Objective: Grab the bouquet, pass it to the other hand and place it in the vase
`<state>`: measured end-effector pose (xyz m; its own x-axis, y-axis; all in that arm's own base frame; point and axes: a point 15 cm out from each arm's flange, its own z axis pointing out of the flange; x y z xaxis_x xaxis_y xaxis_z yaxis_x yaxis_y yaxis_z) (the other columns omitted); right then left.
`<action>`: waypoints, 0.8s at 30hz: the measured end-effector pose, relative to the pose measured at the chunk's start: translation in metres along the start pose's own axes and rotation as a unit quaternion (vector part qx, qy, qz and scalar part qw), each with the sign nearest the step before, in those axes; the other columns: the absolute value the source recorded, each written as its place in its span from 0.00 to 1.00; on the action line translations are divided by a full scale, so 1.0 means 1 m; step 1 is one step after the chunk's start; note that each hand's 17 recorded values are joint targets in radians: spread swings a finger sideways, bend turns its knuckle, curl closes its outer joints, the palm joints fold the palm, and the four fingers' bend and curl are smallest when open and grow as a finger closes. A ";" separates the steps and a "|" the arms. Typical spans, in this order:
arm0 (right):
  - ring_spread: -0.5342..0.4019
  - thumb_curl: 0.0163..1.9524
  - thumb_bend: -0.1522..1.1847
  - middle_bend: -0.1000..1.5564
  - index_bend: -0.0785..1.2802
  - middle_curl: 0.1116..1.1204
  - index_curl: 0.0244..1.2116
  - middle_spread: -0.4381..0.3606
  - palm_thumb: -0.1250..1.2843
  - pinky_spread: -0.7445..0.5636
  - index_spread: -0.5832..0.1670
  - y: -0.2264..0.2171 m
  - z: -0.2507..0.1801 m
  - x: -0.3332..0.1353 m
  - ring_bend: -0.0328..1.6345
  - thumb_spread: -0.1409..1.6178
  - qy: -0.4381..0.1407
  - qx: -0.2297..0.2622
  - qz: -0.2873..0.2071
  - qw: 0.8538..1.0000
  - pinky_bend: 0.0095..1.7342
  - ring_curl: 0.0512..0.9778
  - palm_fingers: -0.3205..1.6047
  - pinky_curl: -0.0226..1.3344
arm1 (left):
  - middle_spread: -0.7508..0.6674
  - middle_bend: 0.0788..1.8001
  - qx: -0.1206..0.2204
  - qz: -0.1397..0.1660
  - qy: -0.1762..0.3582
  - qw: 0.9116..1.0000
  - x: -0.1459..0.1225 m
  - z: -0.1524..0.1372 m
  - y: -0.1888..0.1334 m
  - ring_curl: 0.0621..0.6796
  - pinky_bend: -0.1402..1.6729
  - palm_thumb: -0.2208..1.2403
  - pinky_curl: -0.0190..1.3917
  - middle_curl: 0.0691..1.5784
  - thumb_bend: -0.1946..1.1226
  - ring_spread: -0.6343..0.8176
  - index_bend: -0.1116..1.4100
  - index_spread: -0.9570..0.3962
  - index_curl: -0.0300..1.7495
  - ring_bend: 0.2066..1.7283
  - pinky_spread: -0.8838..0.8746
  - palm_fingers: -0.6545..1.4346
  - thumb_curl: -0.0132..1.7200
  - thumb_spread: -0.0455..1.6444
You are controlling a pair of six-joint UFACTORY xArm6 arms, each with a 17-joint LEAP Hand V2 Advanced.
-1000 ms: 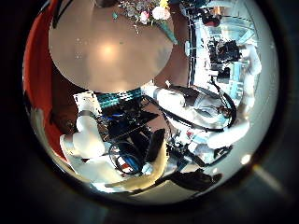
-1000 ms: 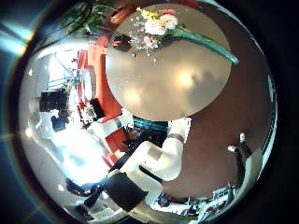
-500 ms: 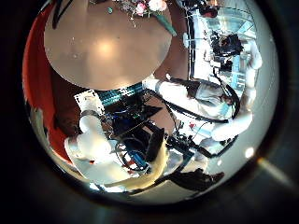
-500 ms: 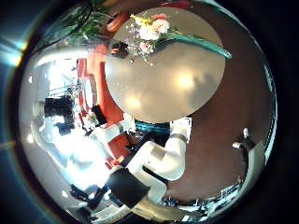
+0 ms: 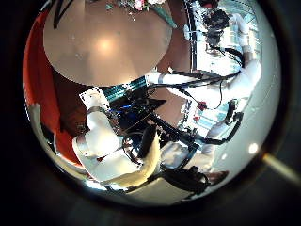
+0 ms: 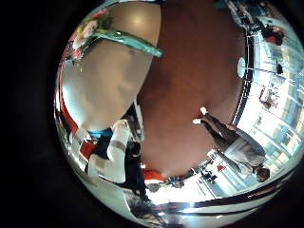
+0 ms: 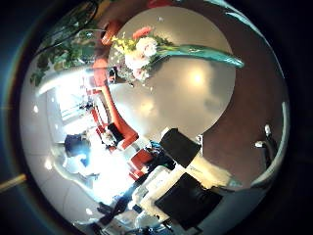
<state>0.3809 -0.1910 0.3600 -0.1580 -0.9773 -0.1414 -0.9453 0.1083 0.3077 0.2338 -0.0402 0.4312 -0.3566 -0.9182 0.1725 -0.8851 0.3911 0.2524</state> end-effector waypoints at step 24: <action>0.48 0.20 0.10 0.26 0.18 0.30 0.24 0.47 0.51 0.80 0.37 -0.086 0.123 0.051 0.37 0.66 0.001 -0.079 0.043 0.996 0.20 0.27 0.32 0.21 | 0.86 0.06 -0.009 0.005 0.001 1.000 0.002 -0.012 -0.028 0.27 0.18 0.31 0.23 0.13 0.13 0.85 0.18 0.73 0.17 0.11 0.83 0.29 0.18 0.64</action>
<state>0.4189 -0.2274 0.2108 -0.2351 -0.9660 -0.1073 -0.8719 0.1609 0.4626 0.2613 -0.0518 0.4357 -0.3650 -0.9142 0.1761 -0.8756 0.4013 0.2687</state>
